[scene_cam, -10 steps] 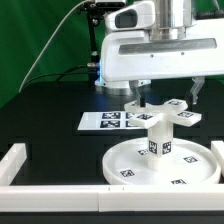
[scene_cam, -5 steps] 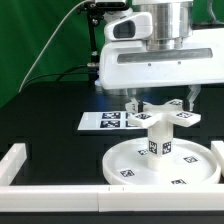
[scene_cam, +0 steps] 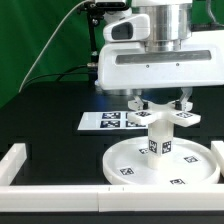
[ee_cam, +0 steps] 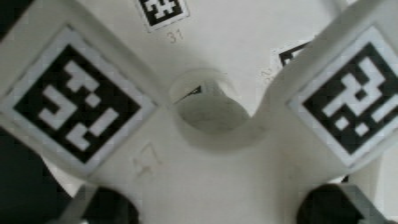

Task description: Assemble round table

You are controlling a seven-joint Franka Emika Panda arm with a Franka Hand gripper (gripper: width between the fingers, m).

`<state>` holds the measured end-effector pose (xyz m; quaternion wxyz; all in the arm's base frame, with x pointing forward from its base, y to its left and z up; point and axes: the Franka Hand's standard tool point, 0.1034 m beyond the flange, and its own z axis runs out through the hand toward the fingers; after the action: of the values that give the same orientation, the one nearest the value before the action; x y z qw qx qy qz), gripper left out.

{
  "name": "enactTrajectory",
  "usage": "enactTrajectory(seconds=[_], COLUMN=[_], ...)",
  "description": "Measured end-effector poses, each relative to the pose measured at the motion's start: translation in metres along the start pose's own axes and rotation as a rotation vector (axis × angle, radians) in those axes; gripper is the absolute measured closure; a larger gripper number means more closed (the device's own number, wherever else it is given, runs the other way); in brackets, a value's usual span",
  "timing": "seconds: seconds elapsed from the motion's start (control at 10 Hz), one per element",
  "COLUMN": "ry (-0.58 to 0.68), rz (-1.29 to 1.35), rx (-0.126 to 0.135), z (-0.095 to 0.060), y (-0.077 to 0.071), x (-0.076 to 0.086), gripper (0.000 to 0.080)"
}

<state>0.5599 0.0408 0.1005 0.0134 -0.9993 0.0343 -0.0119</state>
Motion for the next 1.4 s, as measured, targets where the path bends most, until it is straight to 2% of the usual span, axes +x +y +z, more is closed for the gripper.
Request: enactTrajectory(seconds=[0.3,0.5,0.7,0.9,1.4], ry=[0.0,-0.004,-0.007,-0.016,-0.032], rz=[0.213,0.544,0.831,1.098,1.485], rx=[0.002,0.021,0.022,0.034,0.069], z=[-0.0001,-0.0017,-0.0003,-0.0008,-0.0001], y=[0.0002,-0.0008,-0.0006,-0.0001,0.0014], x=[0.0002,0.0018,-0.001,-0.0005,0.0024], gripper=[0.0363,0.0363,0.0361,0.0361,0.0361])
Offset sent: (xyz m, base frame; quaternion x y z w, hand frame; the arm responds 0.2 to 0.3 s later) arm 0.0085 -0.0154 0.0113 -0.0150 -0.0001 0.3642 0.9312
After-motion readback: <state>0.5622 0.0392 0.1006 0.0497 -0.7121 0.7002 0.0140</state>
